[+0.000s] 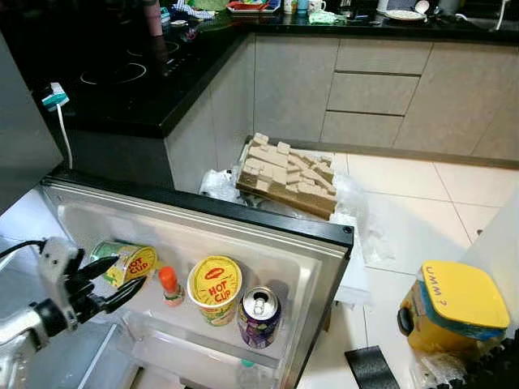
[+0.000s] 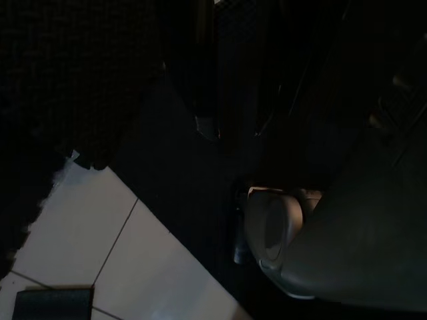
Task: Restocking fridge
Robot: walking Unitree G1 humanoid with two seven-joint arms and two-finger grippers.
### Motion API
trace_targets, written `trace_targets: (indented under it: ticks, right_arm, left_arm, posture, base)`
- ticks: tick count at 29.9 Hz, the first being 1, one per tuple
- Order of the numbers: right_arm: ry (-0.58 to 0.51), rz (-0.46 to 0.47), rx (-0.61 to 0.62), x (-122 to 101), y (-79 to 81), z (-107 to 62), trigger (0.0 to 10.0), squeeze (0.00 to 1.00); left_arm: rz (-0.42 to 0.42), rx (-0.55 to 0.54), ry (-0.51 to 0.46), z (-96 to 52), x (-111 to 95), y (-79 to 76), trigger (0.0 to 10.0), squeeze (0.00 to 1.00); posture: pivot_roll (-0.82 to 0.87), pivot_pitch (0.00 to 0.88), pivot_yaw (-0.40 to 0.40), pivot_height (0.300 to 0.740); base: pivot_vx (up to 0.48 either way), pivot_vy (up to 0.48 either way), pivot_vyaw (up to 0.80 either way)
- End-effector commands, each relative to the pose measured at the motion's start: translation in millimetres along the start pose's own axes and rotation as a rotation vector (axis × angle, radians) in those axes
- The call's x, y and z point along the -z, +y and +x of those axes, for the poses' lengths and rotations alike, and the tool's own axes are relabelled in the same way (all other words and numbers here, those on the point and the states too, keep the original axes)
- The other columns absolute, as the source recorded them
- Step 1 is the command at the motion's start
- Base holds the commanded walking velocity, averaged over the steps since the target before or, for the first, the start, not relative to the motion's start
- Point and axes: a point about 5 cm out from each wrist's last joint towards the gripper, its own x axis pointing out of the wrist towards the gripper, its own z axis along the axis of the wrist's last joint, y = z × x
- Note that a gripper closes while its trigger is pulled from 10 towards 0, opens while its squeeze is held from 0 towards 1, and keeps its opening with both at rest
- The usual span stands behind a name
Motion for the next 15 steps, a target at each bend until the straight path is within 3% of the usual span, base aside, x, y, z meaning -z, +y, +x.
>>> trace_targets:
  ticks: [1,4,6,9,13,15]
  right_arm:
    - [-0.003,0.001,-0.005,-1,2.1,0.9,10.0,0.00]
    - [-0.003,0.001,-0.006,-1,2.5,1.0,10.0,0.00]
    - [-0.003,0.003,-0.008,-1,3.3,1.2,10.0,0.00]
    - [-0.003,0.004,-0.008,-1,3.3,1.2,10.0,0.00]
    - [0.000,0.005,-0.011,0,4.8,1.6,10.0,0.00]
    - [0.000,0.006,-0.012,0,5.2,1.7,10.0,0.00]
  left_arm:
    - [0.051,0.006,0.015,8.1,-3,-4.6,10.0,0.00]
    - [0.086,0.011,0.036,11.8,-4,-6.0,10.0,0.00]
    - [0.190,-0.002,0.083,19.4,-7,-5.6,10.0,0.00]
    - [0.205,-0.006,0.086,20.4,-7,-5.2,10.0,0.00]
    - [0.325,-0.063,0.116,24.8,-15,0.2,10.0,0.00]
    - [0.343,-0.071,0.126,24.4,-17,1.9,10.0,0.00]
  posture:
    - [-0.03,0.000,0.001,0.740]
    - [-0.03,0.000,0.004,0.740]
    - [-0.03,0.000,0.004,0.740]
    - [-0.03,0.000,0.004,0.740]
    - [-0.04,0.000,0.010,0.740]
    - [-0.04,0.000,0.010,0.740]
  base:
    - [0.000,0.000,0.00]
    - [0.000,0.000,0.00]
    - [0.000,0.000,0.00]
    - [0.000,0.000,0.00]
    - [0.000,0.000,0.00]
    - [0.000,0.000,0.00]
